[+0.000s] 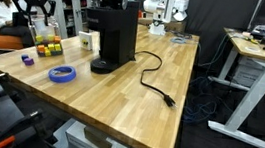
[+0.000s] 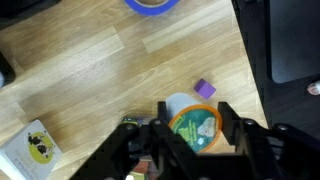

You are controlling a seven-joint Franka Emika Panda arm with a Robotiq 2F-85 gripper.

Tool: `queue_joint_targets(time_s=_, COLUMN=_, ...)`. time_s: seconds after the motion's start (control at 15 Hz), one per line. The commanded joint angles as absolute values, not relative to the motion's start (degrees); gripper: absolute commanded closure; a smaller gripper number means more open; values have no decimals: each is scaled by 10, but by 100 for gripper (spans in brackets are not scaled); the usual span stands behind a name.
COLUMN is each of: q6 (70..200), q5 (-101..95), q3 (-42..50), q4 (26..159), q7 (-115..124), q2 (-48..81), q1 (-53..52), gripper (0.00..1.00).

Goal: Open the coffee maker chamber, place the coffee pod inside the chamber

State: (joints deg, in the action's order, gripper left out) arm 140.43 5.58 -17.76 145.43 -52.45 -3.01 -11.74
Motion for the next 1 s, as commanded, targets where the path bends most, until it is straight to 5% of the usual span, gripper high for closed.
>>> queue_joint_targets(time_s=0.0, q6=1391, q5=59, q3=-149, q4=1461, q7=-511, q2=-68, q1=-126, gripper=72)
queue_joint_targets(time_s=0.47, q6=1393, q5=31, q3=-77, q4=1460, q7=-501, q2=-121, q1=-108, gripper=72)
queue_joint_targets(time_s=0.53, q6=1401, q5=40, q3=-75, q4=1454, q7=-514, q2=-105, q1=-117, gripper=47)
queue_joint_targets(time_s=0.93, q6=1401, q5=38, q3=-68, q4=1457, q7=-507, q2=-113, q1=-118, gripper=47)
